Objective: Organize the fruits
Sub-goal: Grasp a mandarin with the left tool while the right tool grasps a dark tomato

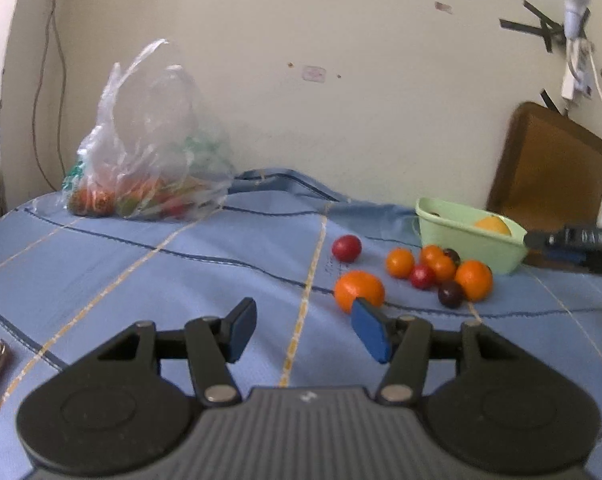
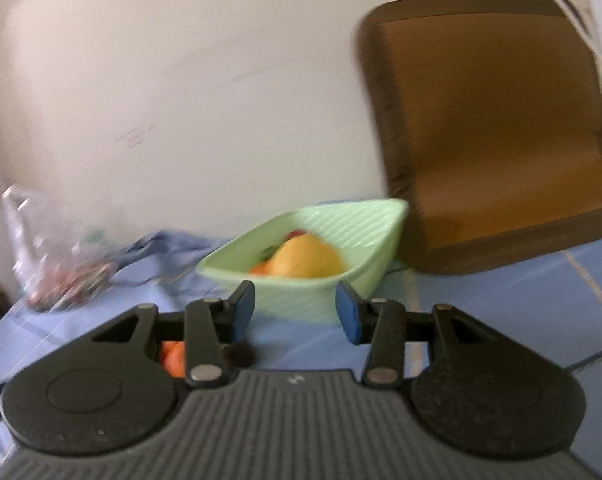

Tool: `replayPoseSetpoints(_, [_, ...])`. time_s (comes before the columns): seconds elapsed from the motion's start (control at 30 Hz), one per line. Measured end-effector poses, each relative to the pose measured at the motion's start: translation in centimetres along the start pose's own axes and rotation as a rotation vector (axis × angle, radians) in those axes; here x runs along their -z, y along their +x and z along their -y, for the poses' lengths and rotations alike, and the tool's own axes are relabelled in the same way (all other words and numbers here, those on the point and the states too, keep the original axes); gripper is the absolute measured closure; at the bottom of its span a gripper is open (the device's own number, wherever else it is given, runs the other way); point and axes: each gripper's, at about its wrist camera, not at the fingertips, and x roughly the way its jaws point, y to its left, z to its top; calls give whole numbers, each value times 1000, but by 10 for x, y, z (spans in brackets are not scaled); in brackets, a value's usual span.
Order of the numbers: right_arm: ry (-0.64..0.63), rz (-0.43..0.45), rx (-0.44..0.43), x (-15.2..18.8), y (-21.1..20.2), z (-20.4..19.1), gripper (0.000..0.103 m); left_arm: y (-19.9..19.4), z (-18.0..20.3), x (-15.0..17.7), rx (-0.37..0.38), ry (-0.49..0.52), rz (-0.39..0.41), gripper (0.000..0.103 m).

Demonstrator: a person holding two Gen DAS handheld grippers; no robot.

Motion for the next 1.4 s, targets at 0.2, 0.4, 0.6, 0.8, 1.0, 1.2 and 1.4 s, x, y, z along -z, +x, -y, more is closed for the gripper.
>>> replayPoseSetpoints(0.2, [-202, -57, -120, 14, 5, -57, 58, 0, -3, 0, 23, -19, 0, 49])
replayPoseSetpoints(0.4, [-419, -133, -137, 33, 20, -98, 64, 2, -6, 1, 36, -38, -12, 49])
replayPoseSetpoints(0.6, [-447, -172, -106, 33, 33, -99, 66, 14, -2, -6, 72, -35, -37, 47])
replayPoseSetpoints(0.8, [-467, -205, -87, 38, 37, -104, 66, 41, 11, -18, 58, 18, -75, 46])
replayPoseSetpoints(1.0, [-529, -222, -32, 39, 45, -109, 66, 63, 25, -27, 44, 71, -79, 38])
replayPoseSetpoints(1.2, [-482, -248, -55, 34, 50, -102, 66, 63, 31, -26, 60, 93, -66, 39])
replayPoseSetpoints(1.4, [-444, -253, -88, 33, 46, -98, 75, 63, 35, -25, 83, 110, -75, 38])
